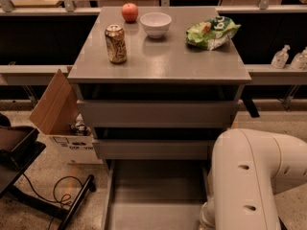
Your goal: Open bottom drawer
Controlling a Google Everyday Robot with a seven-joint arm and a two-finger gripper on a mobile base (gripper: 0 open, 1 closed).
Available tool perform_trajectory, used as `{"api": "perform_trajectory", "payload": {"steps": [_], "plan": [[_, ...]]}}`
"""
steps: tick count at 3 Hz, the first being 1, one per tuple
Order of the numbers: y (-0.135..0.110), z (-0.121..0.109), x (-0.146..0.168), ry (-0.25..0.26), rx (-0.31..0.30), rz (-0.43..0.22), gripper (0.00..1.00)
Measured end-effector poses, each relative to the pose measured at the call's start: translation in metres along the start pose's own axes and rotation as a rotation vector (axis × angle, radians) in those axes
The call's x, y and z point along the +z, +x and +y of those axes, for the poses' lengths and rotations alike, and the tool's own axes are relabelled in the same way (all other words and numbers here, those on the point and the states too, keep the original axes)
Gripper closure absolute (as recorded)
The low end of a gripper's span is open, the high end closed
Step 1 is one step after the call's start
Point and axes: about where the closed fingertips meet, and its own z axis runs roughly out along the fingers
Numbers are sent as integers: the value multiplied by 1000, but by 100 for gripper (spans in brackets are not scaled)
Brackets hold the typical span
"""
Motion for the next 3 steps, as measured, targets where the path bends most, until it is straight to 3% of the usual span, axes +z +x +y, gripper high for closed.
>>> {"api": "perform_trajectory", "payload": {"steps": [1, 2, 3], "plan": [[-10, -8, -38, 18, -49, 48, 49], [-22, 6, -96, 25, -124, 95, 72], [-23, 4, -158, 99, -194, 87, 96]]}}
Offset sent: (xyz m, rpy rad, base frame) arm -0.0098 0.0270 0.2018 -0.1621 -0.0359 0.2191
